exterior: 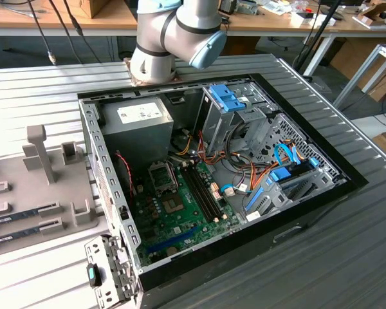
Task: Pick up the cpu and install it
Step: 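Pick up the cpu and move it towards the insertion slot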
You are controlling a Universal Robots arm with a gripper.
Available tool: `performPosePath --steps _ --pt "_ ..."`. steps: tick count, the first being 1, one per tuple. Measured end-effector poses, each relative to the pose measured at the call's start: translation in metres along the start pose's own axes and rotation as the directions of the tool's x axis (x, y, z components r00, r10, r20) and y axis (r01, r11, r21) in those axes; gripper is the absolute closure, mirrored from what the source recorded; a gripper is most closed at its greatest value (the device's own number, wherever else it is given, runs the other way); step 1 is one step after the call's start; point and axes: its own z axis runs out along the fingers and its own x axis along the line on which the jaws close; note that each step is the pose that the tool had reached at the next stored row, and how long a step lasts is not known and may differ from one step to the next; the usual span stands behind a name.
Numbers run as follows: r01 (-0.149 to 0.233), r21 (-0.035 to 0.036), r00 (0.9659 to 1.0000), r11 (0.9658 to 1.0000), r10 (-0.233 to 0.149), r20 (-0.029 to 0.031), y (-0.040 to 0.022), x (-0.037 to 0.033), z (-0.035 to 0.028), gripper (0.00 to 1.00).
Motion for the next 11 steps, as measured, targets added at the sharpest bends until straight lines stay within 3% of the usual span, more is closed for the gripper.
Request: performPosePath --steps 11 --pt "0.000 0.0001 1.0000 1.0000 0.000 0.0000 0.0000 -0.0032 0.0005 0.53"
